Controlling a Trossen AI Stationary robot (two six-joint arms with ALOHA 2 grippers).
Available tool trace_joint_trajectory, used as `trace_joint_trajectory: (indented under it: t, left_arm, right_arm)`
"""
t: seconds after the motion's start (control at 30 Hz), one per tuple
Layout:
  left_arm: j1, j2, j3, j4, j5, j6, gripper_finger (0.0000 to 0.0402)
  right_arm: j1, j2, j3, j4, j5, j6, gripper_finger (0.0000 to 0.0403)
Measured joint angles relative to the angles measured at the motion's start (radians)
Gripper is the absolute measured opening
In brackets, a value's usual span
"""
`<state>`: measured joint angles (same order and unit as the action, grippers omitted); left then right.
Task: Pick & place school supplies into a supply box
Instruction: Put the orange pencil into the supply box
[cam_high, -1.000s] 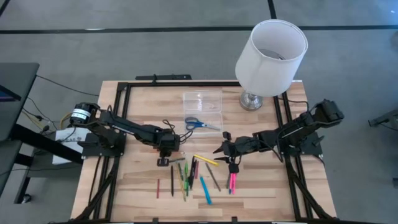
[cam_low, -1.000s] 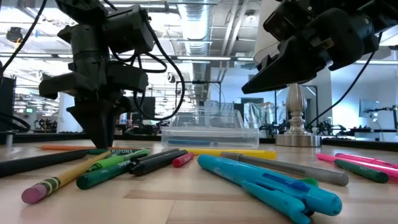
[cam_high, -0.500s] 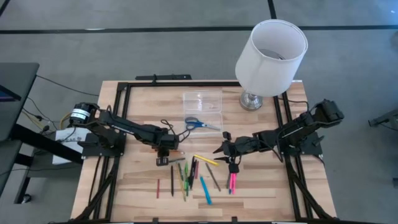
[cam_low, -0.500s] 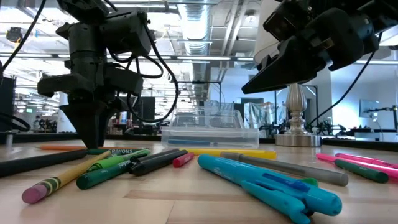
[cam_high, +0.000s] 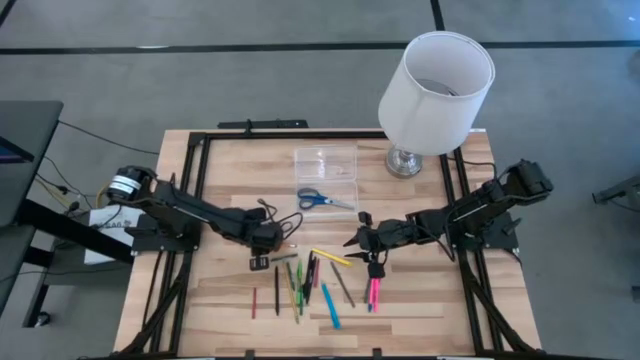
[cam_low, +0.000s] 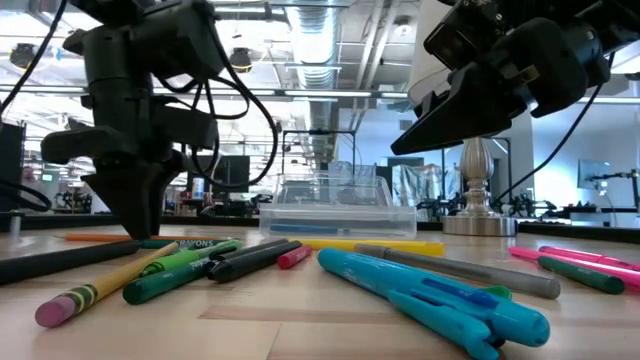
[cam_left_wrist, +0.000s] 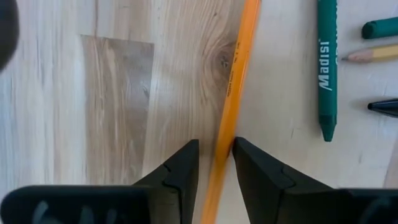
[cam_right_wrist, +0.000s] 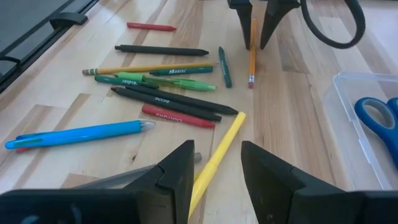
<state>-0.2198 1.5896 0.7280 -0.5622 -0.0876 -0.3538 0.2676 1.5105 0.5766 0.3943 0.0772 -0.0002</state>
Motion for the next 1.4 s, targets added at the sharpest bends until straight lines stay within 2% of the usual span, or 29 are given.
trace_joint_trajectory:
  t: [0.3, 0.67, 0.87, 1.4]
  left_arm:
    - [-0.014, -0.007, -0.025, 0.033, 0.000, -0.044, 0.0093]
    - [-0.009, -0.017, -0.030, 0.045, 0.018, -0.034, 0.0009]
    - [-0.010, -0.017, -0.030, 0.053, -0.003, -0.018, 0.0016]
    - [-0.011, -0.065, -0.043, 0.109, -0.058, 0.036, 0.0002]
  right_arm:
    - [0.000, 0.000, 0.000, 0.002, 0.000, 0.000, 0.0127]
    - [0.000, 0.000, 0.000, 0.002, 0.000, 0.000, 0.0127]
    - [0.000, 0.000, 0.000, 0.002, 0.000, 0.000, 0.0127]
    - [0.000, 0.000, 0.000, 0.002, 0.000, 0.000, 0.0127]
